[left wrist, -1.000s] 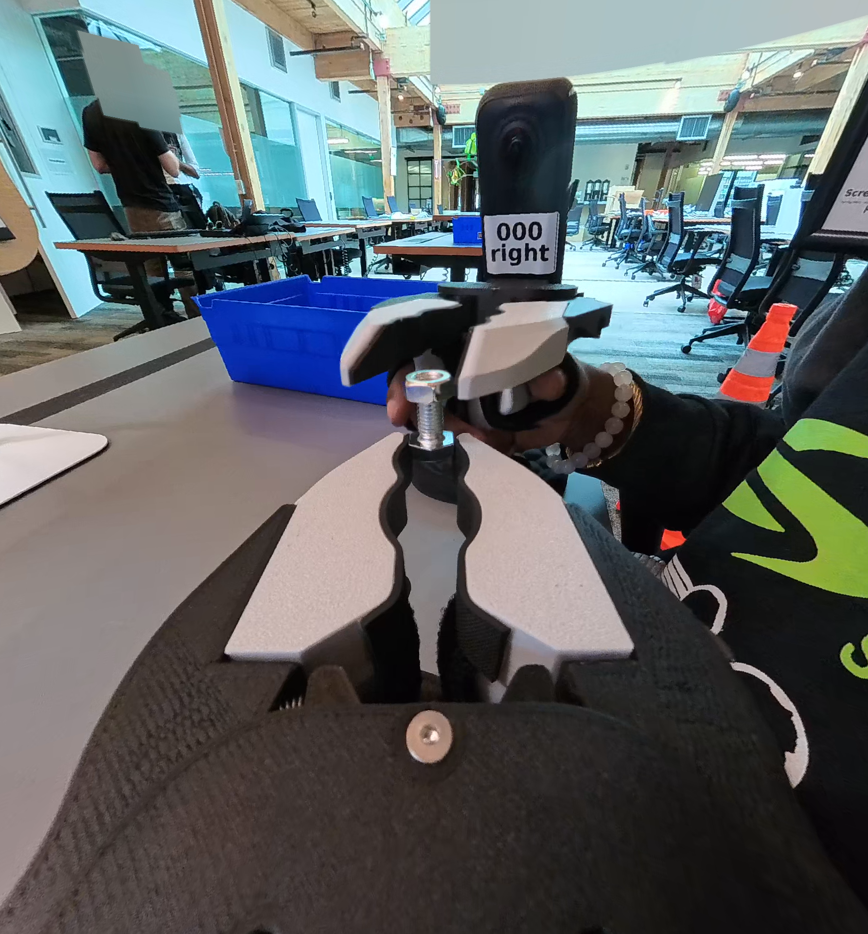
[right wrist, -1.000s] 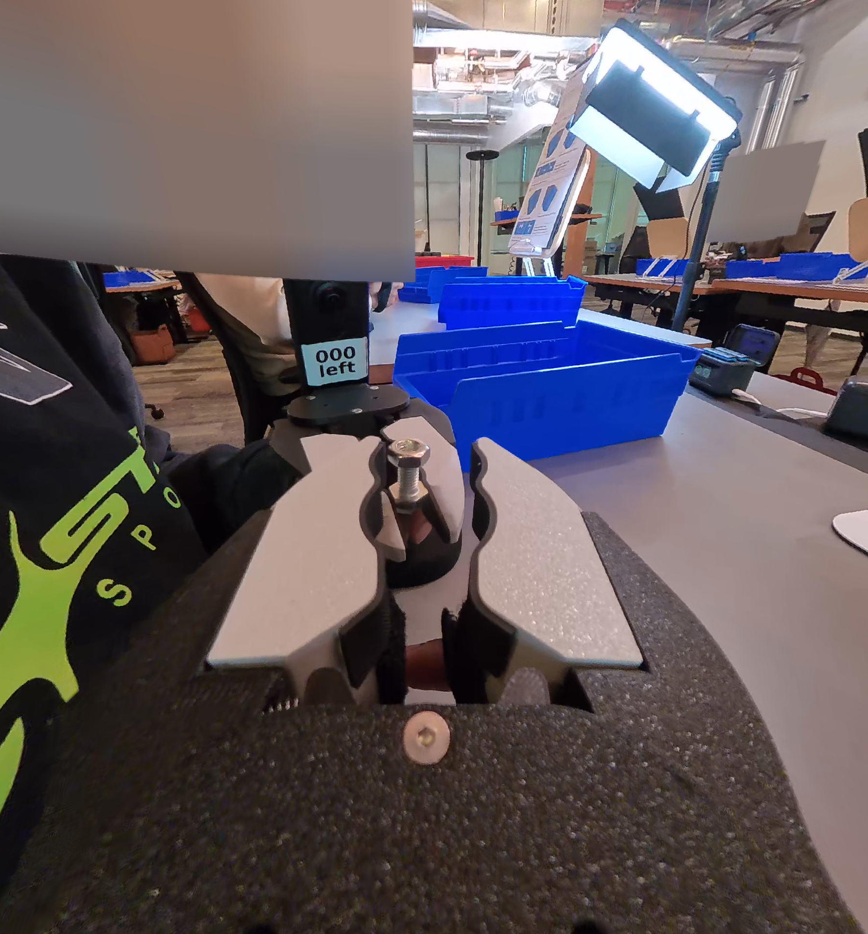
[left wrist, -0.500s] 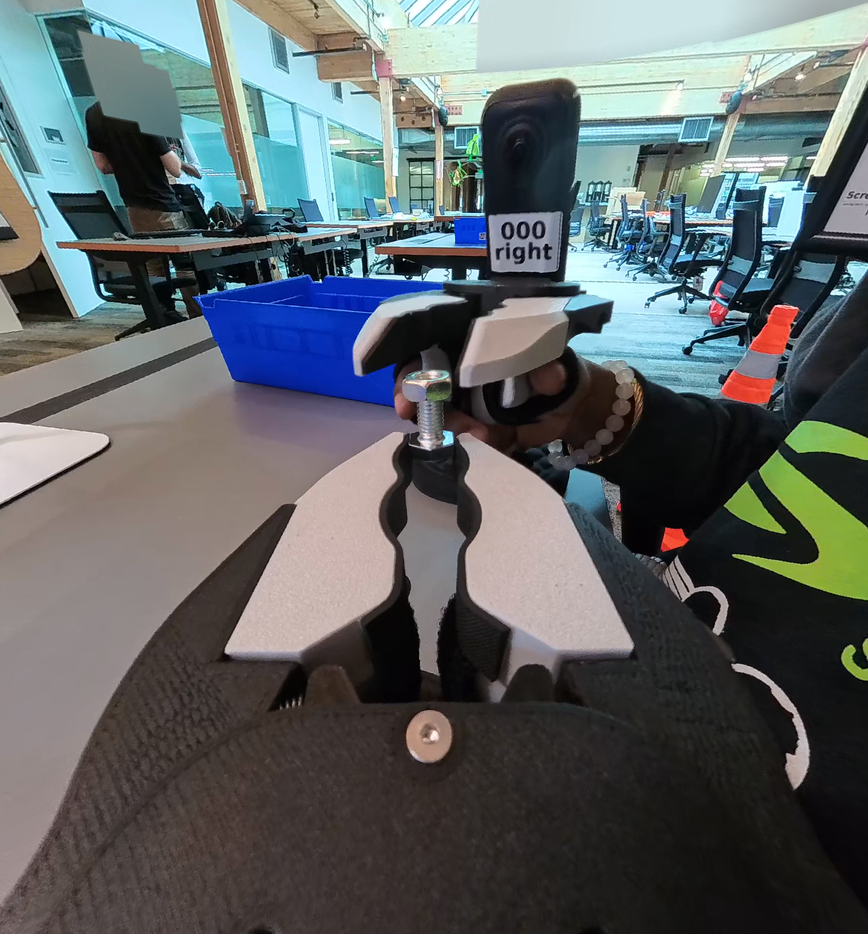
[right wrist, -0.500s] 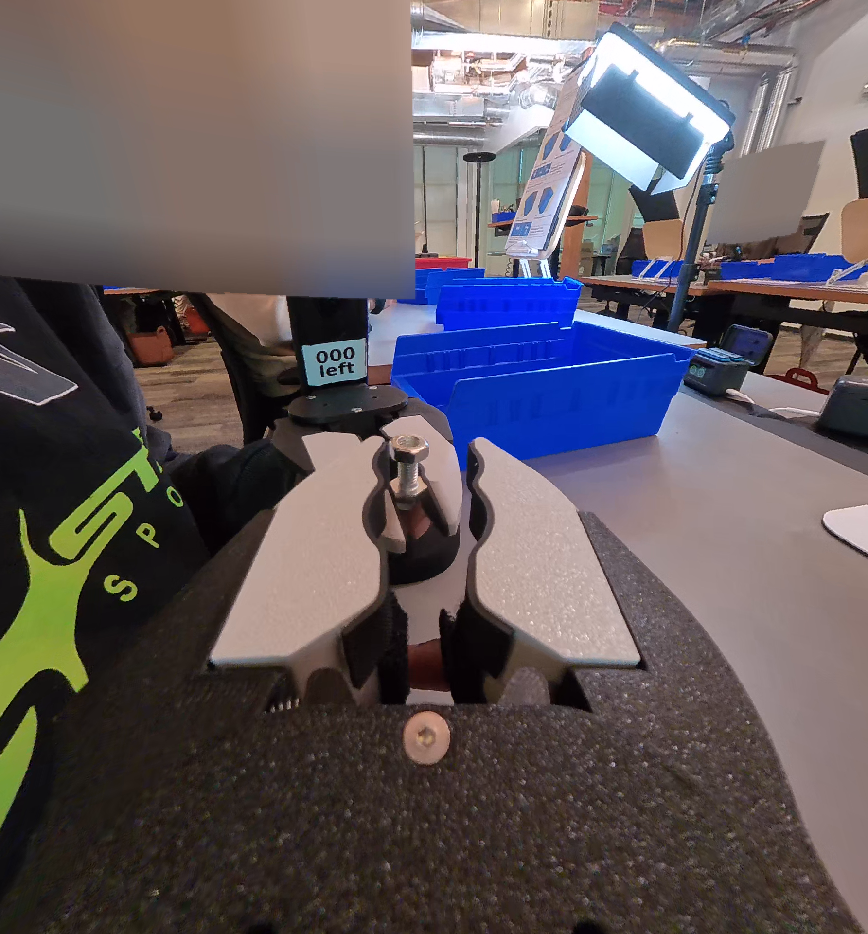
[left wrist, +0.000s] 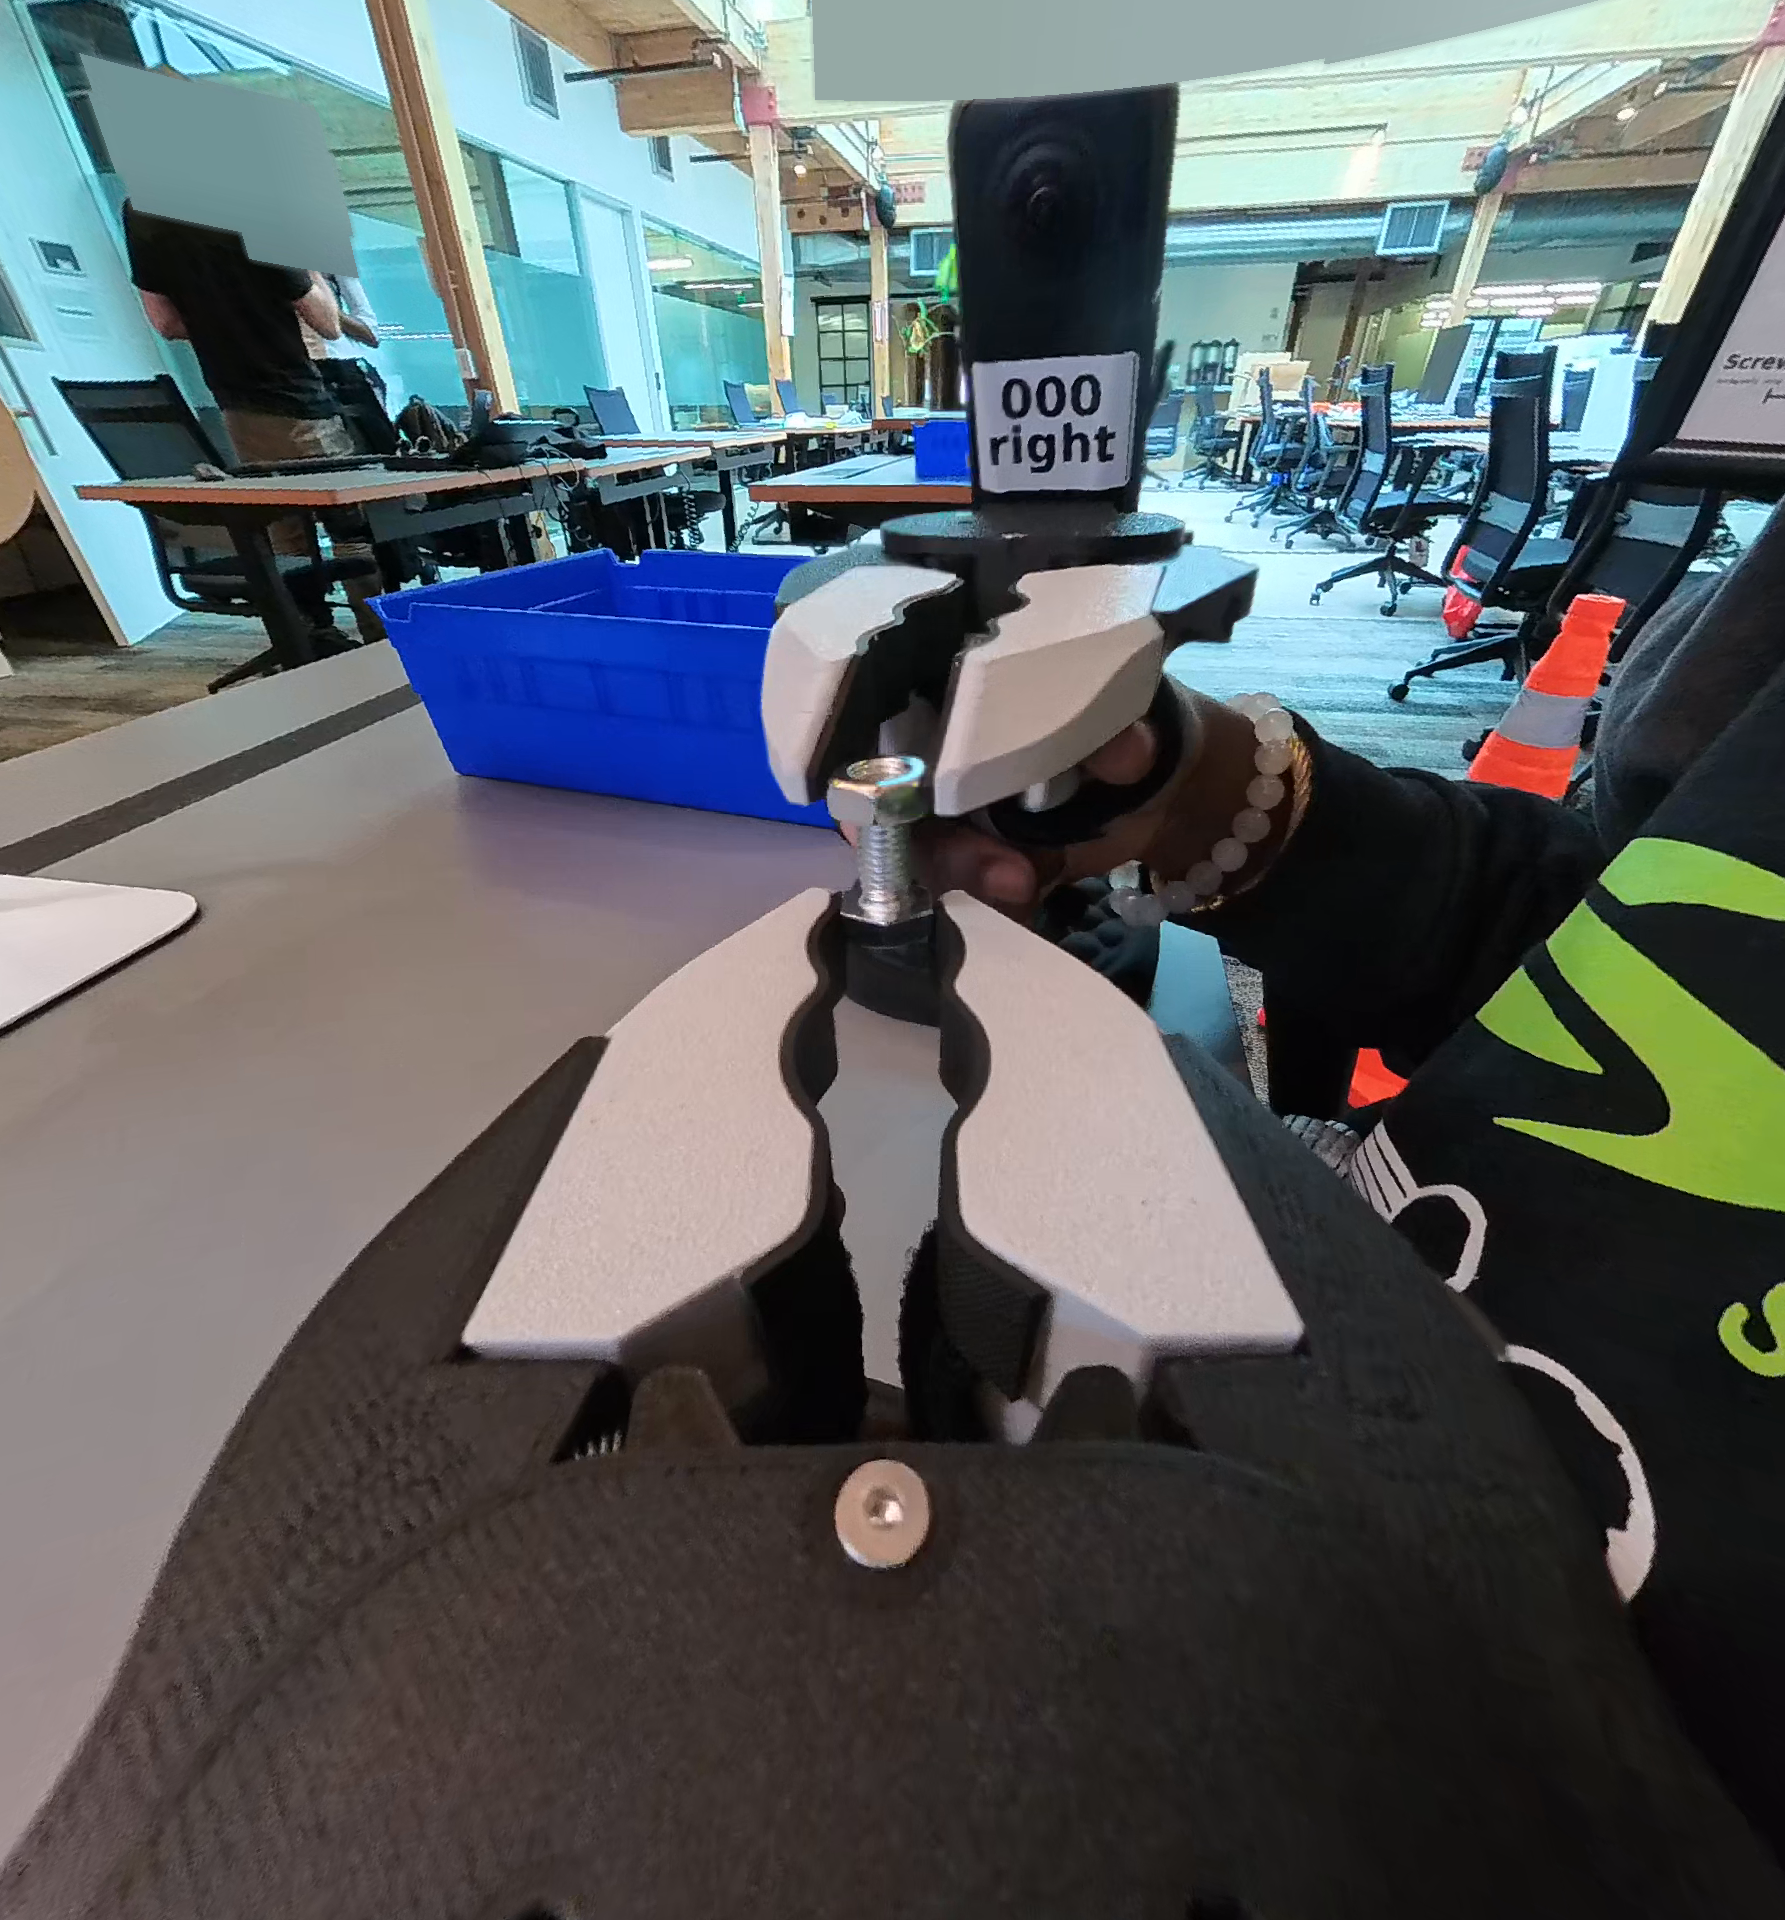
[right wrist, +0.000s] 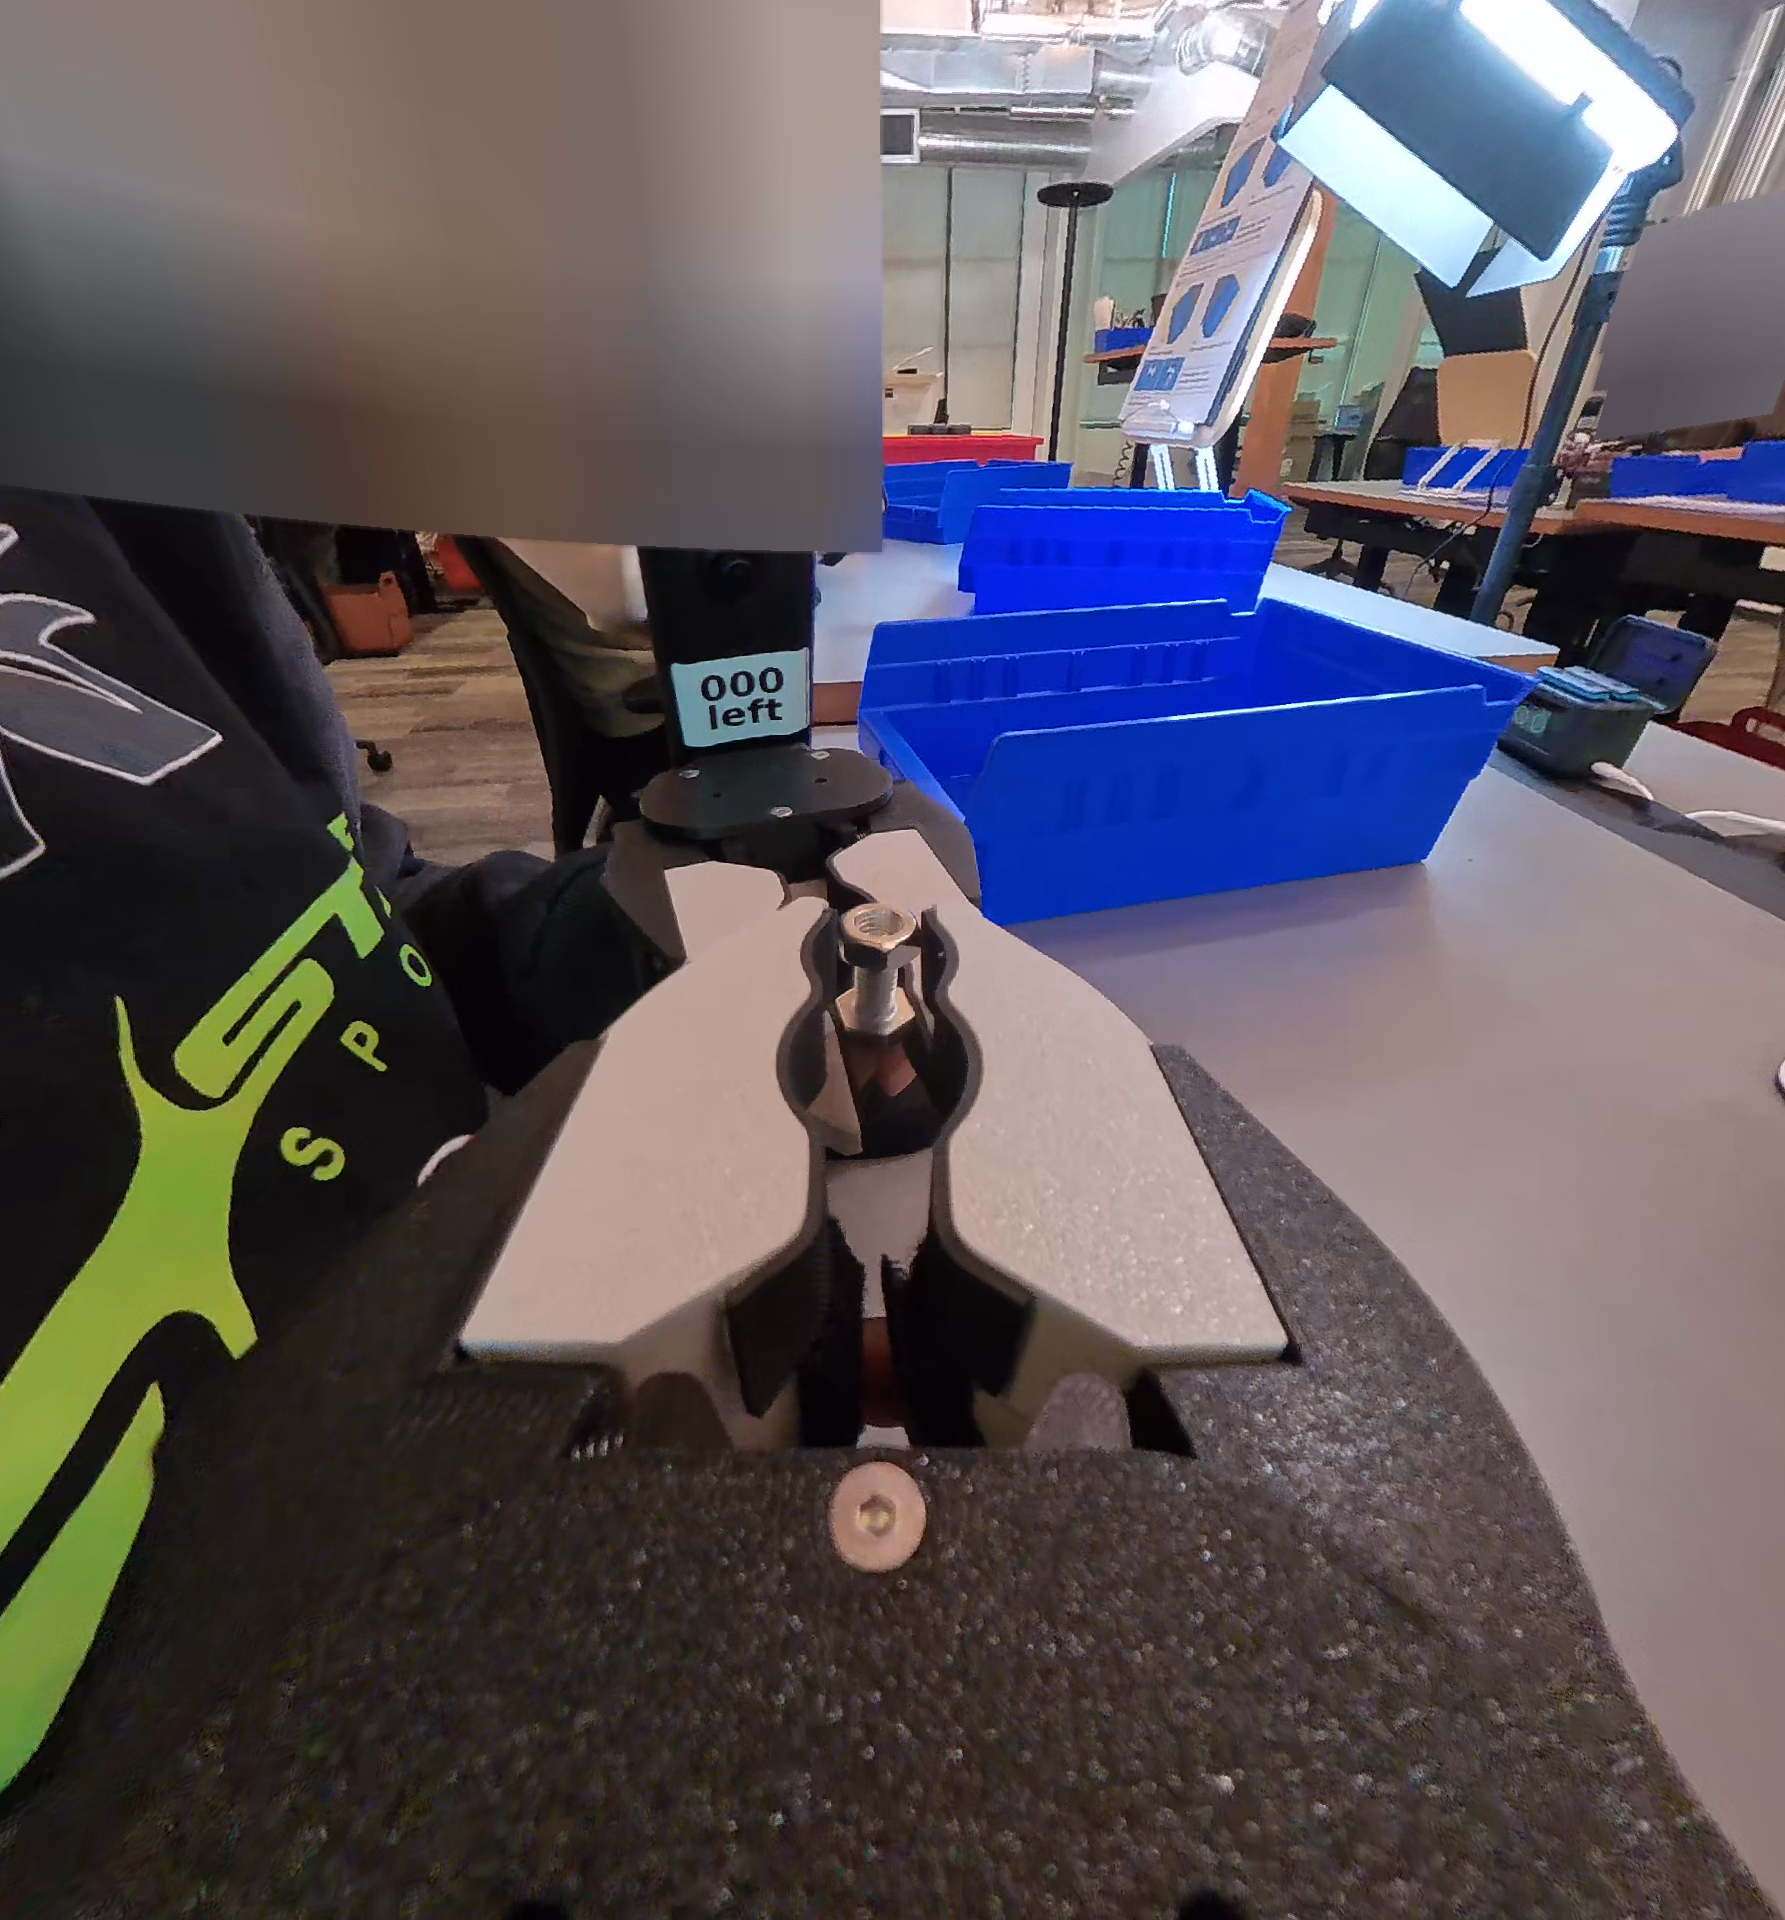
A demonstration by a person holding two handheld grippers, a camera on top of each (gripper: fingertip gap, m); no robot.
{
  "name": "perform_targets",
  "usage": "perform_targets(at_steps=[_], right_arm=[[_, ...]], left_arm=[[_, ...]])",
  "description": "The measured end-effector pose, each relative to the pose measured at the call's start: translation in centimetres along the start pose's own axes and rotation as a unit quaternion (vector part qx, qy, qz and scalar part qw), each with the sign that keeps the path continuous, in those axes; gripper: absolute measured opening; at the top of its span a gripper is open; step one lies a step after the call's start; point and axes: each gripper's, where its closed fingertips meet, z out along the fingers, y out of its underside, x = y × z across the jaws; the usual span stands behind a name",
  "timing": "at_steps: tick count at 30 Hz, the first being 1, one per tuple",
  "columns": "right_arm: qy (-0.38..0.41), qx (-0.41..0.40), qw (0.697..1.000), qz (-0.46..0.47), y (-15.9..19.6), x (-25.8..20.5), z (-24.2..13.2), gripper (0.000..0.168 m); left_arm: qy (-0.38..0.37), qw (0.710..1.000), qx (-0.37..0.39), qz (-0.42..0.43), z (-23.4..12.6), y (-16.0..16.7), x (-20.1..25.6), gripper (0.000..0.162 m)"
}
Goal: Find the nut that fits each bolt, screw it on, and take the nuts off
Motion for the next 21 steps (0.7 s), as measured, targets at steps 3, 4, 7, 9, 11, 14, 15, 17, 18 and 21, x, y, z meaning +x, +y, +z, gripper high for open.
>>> perform_targets(at_steps=[3,4,7,9,11,14,15,17,18,21], right_arm=[[-0.011,-0.008,1.0,-0.017,0.1,-0.3,-0.2,0.015],[-0.016,-0.012,1.0,-0.02,0.1,-0.5,-0.3,0.015],[-0.024,0.004,0.999,-0.027,-0.8,-0.7,-1.0,0.015],[-0.012,0.017,0.999,-0.03,-1.7,-0.2,-1.8,0.015],[0.025,0.019,0.999,-0.037,-2.6,1.0,-3.4,0.015],[0.149,0.003,0.988,-0.035,-3.8,5.0,-7.9,0.015],[0.201,-0.008,0.979,-0.028,-3.9,6.5,-10.0,0.015],[0.309,-0.04,0.95,-0.009,-3.8,9.7,-15.0,0.015],[0.36,-0.055,0.931,0.002,-3.6,11.2,-17.6,0.015],[0.481,-0.117,0.868,0.048,-1.7,14.8,-25.1,0.015]], left_arm=[[0.02,1.0,-0.004,-0.002,0.0,0.1,0.5,0.015],[0.028,1.0,-0.006,-0.002,0.1,0.1,0.6,0.015],[0.058,0.998,-0.02,0.0,0.2,0.5,1.4,0.015],[0.06,0.998,-0.025,0.002,0.3,0.6,1.5,0.015],[0.055,0.998,-0.02,0.0,0.2,0.5,1.4,0.015],[0.043,0.999,-0.006,-0.009,0.0,0.1,0.9,0.015],[0.037,0.999,-0.003,-0.011,0.0,0.1,0.7,0.015],[0.03,0.999,0.003,-0.015,-0.1,-0.1,0.5,0.015],[0.026,1.0,0.005,-0.017,-0.1,-0.2,0.4,0.015],[0.022,1.0,0.009,-0.017,-0.2,-0.3,0.3,0.015]])
